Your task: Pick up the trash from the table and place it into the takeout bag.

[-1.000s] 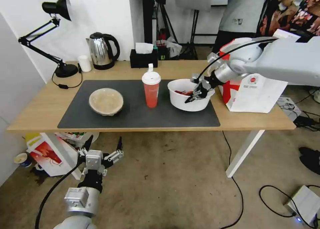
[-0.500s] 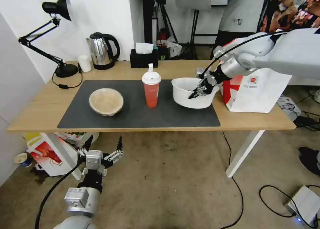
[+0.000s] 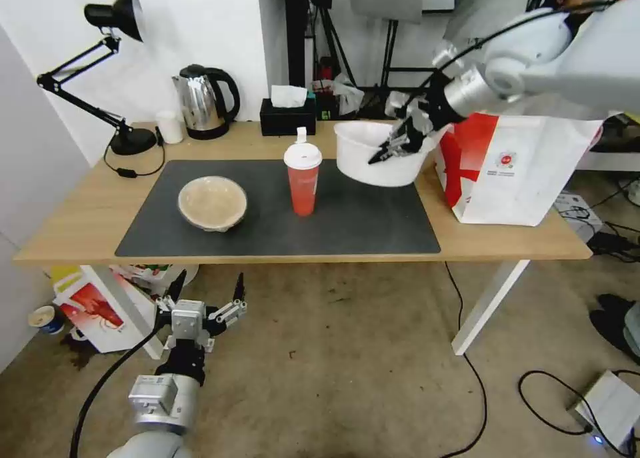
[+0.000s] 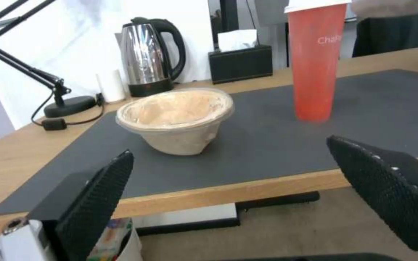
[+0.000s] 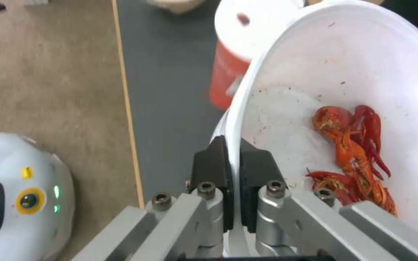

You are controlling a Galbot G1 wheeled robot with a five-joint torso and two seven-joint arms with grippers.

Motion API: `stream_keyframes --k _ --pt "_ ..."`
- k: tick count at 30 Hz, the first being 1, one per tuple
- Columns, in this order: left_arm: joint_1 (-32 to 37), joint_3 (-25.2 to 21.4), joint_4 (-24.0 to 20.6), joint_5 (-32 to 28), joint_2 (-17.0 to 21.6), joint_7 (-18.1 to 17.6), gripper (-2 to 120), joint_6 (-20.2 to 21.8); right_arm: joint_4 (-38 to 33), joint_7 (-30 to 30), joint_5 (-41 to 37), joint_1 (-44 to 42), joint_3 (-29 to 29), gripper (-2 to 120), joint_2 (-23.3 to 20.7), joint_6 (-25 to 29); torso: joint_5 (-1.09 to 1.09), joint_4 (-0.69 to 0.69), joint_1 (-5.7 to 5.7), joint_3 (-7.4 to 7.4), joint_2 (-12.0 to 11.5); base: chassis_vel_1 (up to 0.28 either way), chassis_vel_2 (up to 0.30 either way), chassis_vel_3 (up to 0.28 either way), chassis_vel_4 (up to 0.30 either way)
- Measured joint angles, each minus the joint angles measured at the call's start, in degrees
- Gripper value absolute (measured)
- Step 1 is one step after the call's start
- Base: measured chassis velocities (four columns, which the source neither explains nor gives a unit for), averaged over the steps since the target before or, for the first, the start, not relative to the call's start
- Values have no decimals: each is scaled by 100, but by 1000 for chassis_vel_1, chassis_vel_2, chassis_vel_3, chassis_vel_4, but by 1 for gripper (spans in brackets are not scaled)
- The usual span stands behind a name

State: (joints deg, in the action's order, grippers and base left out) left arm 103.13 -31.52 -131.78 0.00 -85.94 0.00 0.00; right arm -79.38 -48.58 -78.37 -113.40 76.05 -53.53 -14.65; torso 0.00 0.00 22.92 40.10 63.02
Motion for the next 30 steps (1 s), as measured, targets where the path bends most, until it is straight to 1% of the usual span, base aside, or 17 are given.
stream_keyframes --k 14,18,25,30 --pt "0 0 0 0 0 0 100 0 -134 56 -110 282 120 1 -150 17 0 -1 0 0 0 0 0 0 0" --pt "0 0 0 0 0 0 100 0 -189 86 -107 298 237 1 -149 25 0 0 0 0 0 0 0 0 0" --pt "0 0 0 0 0 0 100 0 -206 150 -87 318 313 1 -28 108 1 0 0 0 0 0 0 0 0" --pt "0 0 0 0 0 0 100 0 -293 148 33 337 403 1 162 140 0 0 0 0 0 0 0 0 0"
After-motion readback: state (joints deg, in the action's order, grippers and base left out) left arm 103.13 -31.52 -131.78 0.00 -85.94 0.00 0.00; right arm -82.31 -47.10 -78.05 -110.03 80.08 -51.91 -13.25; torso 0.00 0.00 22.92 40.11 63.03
